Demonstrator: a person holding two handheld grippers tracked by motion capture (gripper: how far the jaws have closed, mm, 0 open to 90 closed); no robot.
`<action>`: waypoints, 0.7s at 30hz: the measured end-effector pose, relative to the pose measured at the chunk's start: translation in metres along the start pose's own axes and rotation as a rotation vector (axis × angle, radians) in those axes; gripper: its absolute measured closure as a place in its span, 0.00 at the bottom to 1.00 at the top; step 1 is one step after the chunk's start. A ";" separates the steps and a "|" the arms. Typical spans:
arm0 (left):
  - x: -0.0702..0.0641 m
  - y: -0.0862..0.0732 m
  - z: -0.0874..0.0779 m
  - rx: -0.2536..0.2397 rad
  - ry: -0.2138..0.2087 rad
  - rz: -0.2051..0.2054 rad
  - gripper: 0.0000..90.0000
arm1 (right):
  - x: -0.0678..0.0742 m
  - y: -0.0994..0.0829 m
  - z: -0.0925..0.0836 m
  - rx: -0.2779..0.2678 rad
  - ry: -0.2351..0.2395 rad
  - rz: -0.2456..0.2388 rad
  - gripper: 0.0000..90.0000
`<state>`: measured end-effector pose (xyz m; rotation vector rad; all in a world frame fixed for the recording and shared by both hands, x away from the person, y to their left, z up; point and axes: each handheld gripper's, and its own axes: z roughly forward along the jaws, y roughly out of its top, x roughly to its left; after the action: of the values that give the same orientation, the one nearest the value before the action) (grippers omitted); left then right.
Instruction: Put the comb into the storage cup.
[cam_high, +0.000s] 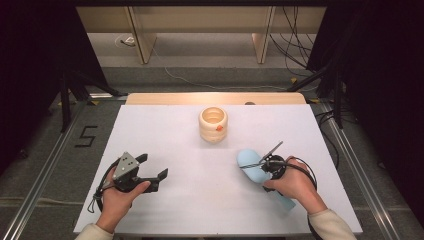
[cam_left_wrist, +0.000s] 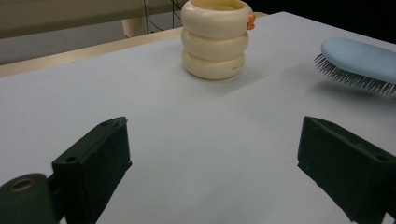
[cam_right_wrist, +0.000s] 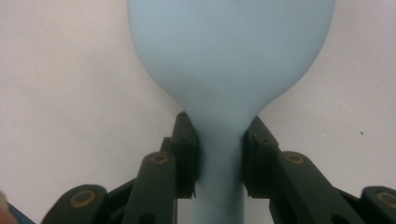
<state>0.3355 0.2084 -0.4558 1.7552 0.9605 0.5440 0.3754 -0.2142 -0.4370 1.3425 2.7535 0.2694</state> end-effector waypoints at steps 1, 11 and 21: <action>0.000 0.000 0.000 0.000 0.001 0.000 0.10 | 0.000 0.000 -0.001 -0.006 0.003 0.000 0.78; 0.000 0.000 0.000 0.000 0.001 -0.001 0.10 | 0.002 0.002 -0.009 -0.115 0.012 -0.006 0.78; 0.000 0.000 0.000 -0.001 0.004 -0.003 0.10 | 0.002 0.003 -0.012 -0.170 0.015 -0.009 0.78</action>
<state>0.3355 0.2087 -0.4558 1.7520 0.9655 0.5456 0.3743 -0.2122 -0.4247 1.2900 2.6766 0.5027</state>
